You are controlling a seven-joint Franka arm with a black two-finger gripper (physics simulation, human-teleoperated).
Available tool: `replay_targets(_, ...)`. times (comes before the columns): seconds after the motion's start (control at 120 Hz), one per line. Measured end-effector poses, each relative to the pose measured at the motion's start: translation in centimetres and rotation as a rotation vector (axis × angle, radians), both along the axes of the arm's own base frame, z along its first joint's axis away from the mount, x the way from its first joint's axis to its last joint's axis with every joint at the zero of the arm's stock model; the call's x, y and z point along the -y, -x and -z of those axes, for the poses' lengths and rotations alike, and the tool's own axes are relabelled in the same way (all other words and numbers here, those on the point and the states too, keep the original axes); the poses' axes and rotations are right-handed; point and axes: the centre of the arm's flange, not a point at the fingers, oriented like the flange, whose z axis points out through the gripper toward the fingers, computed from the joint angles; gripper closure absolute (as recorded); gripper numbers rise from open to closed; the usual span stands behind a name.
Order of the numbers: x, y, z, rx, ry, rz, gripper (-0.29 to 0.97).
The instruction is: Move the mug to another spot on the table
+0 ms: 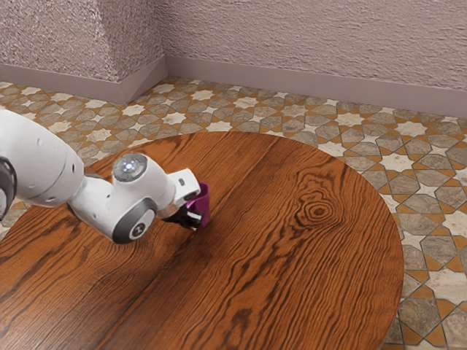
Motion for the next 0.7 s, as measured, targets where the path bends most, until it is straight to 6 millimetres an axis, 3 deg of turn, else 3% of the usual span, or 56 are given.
replay_targets(0.358, 1.3, 0.4, 2.4, -0.017, -0.036, 0.081, 0.56)
replay_targets(0.592, 1.8, 0.6, 2.3, -0.015, -0.044, 0.107, 0.28)
replay_targets(0.7, 1.7, 0.7, 0.0, -0.001, -0.031, 0.105, 0.20)
